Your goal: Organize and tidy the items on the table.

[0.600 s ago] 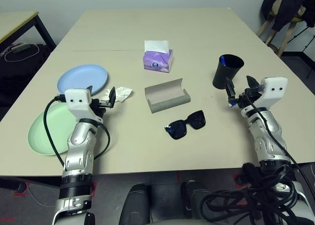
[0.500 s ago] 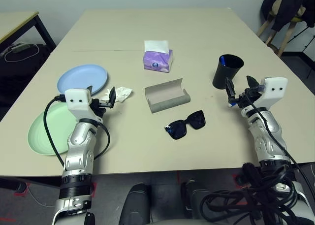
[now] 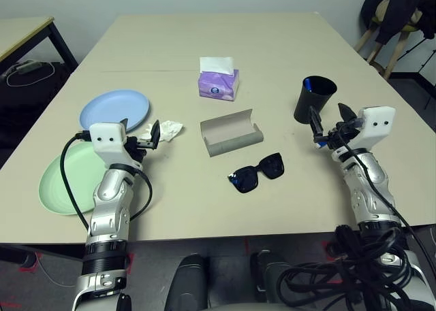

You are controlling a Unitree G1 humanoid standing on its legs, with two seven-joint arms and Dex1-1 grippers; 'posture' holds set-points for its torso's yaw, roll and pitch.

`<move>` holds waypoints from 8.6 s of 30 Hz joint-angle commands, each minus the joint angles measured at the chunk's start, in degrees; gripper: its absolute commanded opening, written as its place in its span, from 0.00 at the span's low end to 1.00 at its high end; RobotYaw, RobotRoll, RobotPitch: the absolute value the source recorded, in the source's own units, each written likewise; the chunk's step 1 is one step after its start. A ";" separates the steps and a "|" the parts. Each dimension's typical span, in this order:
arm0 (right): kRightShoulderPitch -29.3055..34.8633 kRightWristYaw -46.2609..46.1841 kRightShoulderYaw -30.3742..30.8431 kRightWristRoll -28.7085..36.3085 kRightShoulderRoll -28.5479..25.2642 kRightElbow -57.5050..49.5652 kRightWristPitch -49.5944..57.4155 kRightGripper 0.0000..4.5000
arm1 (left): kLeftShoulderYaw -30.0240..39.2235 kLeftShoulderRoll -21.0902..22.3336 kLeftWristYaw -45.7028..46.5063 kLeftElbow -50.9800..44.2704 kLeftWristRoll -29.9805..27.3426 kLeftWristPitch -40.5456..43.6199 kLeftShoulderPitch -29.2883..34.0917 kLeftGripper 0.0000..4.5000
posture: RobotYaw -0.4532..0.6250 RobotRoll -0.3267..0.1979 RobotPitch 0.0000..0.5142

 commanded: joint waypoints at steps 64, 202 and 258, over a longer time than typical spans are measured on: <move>-1.59 43.25 15.53 5.70 -6.90 -1.57 0.75 1.00 | 17.91 31.82 -6.36 14.14 -7.52 61.52 -6.36 0.91 | 0.59 0.62 0.14; -1.63 24.19 11.41 5.58 -3.15 -7.07 8.23 1.00 | -11.52 17.28 -33.57 21.81 -3.63 36.77 -26.79 0.01 | 0.54 0.62 0.12; -11.83 24.68 25.38 -1.12 -17.04 -27.82 44.05 1.00 | -10.74 17.58 -60.66 11.10 -9.85 7.20 -13.97 0.99 | 0.52 0.62 0.23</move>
